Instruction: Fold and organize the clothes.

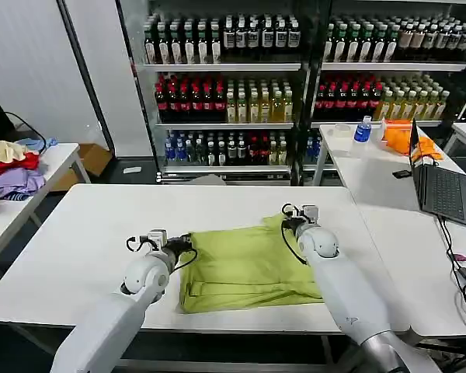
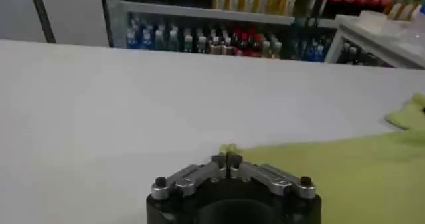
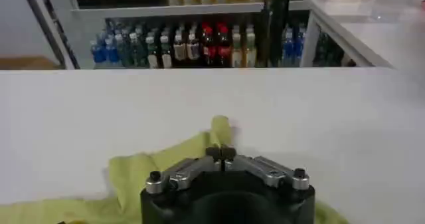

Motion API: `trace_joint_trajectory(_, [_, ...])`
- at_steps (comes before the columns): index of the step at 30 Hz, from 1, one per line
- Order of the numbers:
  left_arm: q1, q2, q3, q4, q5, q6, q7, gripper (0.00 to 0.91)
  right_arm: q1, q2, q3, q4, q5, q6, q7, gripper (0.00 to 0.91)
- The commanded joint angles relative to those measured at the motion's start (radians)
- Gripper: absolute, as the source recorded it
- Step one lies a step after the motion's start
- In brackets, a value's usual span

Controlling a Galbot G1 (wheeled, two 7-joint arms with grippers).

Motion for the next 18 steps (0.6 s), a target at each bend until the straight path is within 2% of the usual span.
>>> trace_joint_trajectory(1, [0.013,0.017,-0.014,-0.061,-0.002,-0.020,0.004,0.040,-0.026,-0.028,0.024,0.128,0.003,0.021,0.003,0.000])
trace_joint_trajectory(9, [0.052,0.042,-0.047,-0.154,-0.017,-0.018,0.008,0.040,-0.140,-0.084,0.073,0.349,-0.001,0.009,0.012,0.000])
trace_joint_trajectory(18, [0.176,0.102,-0.087,-0.317,-0.021,-0.014,0.008,0.040,-0.339,-0.164,0.174,0.610,-0.005,-0.004,0.012,0.000])
